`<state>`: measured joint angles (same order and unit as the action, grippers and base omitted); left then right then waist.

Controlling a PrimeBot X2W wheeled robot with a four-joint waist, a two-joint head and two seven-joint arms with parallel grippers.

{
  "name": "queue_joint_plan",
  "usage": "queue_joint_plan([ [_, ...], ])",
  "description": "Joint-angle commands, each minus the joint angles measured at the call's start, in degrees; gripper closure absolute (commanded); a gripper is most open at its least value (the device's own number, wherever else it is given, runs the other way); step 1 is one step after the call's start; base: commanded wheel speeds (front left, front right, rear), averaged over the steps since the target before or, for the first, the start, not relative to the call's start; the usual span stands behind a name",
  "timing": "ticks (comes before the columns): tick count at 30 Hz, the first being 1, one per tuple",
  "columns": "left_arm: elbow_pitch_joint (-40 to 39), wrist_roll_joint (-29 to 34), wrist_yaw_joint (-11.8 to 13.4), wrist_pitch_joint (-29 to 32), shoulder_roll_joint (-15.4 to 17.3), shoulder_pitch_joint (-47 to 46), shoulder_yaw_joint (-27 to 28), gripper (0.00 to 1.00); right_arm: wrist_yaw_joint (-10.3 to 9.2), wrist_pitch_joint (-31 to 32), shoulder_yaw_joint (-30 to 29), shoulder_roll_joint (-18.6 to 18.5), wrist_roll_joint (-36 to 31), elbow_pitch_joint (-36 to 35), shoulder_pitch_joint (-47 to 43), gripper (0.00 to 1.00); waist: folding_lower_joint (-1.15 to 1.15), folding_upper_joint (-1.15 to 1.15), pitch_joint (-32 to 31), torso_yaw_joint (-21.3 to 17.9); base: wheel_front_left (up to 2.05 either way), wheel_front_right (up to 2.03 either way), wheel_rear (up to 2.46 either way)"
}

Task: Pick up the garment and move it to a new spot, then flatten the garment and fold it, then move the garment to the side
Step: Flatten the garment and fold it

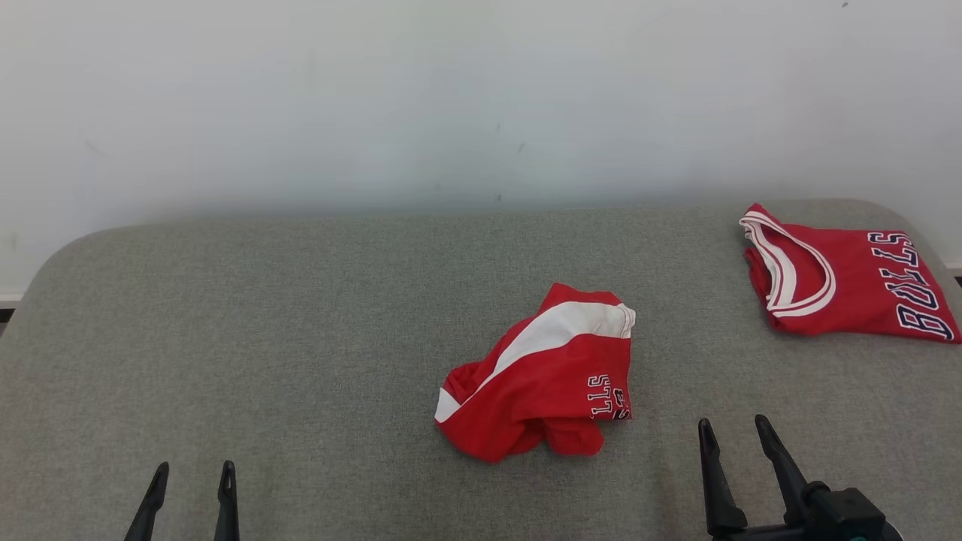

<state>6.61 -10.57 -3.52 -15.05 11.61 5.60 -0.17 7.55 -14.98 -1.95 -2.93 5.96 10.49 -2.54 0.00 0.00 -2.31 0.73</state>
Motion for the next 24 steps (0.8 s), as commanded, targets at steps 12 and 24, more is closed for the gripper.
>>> queue_joint_plan([
  [12,0.3,0.9,-0.5,-0.2,-0.8,-0.4,1.1,0.00,-0.16,-0.3,0.0,0.1,-0.7,0.3,-0.5,0.00,0.00,0.00,0.1,0.1,0.00,0.00,0.00],
  [24,0.2,1.5,-1.1,-0.2,-1.2,-0.6,1.9,0.00,-0.16,-0.3,-0.2,0.1,-1.1,0.6,-0.3,0.00,0.00,0.00,0.1,0.2,0.00,0.00,0.00],
])
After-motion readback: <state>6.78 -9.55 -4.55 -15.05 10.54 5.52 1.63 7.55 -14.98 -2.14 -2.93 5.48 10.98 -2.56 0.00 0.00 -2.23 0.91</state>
